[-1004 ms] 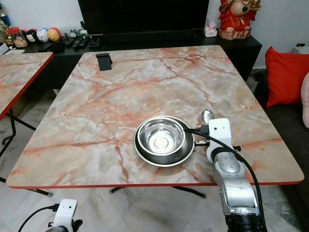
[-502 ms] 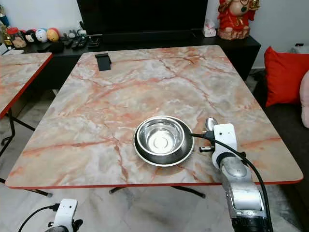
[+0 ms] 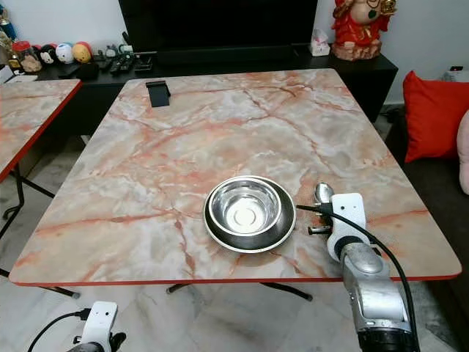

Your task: Setting the table

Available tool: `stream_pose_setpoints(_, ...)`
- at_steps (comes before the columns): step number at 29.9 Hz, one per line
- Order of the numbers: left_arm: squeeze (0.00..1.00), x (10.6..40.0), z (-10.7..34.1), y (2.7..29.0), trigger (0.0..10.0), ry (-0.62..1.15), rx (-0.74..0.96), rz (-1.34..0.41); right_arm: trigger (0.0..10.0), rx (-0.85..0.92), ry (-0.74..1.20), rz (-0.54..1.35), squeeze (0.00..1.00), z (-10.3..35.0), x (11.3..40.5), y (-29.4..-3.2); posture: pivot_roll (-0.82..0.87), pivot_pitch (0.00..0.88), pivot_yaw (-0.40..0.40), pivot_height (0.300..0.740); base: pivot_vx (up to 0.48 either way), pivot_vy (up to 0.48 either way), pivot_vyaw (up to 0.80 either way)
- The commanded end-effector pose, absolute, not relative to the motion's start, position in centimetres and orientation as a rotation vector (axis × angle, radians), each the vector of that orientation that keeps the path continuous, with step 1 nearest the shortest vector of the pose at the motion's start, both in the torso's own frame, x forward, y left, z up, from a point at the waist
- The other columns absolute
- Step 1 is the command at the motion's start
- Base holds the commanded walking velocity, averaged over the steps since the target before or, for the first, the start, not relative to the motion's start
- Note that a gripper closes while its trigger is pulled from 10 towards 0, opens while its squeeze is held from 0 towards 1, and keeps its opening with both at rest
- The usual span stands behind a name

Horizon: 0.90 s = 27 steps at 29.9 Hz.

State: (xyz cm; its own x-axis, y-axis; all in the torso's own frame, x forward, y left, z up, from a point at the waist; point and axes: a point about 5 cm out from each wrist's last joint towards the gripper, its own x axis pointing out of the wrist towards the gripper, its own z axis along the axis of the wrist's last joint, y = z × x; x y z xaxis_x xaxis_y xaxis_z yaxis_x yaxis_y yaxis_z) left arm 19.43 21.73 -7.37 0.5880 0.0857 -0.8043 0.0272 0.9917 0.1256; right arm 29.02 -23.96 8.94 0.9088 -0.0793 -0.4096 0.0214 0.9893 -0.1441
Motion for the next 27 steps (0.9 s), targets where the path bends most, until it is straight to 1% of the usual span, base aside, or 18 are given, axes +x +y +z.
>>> stream_pose_setpoints(1,0.0,19.4,-7.3,22.1,10.0,0.955,0.142,0.03,10.0,-0.131,0.419,-0.049,0.0,9.1,29.3,-24.2,-0.07,0.0,0.069,0.74,0.0,0.0,0.0)
stream_pose_setpoints(4,0.0,19.5,-7.3,22.1,10.0,0.951,0.14,0.03,10.0,-0.128,0.413,-0.047,0.0,9.2,29.5,-24.2,-0.07,0.0,0.068,0.74,0.0,0.0,0.0)
stream_pose_setpoints(14,0.0,19.6,-7.2,22.2,10.0,0.952,0.161,0.021,10.0,-0.104,0.353,-0.004,0.0,9.7,30.1,-23.0,-0.06,0.0,0.082,0.74,0.0,0.0,0.0)
stream_pose_setpoints(27,0.0,19.6,-7.2,22.1,10.0,0.95,0.162,0.013,10.0,-0.093,0.339,-0.012,0.0,9.4,30.6,-22.9,-0.06,0.0,0.078,0.74,0.0,0.0,0.0)
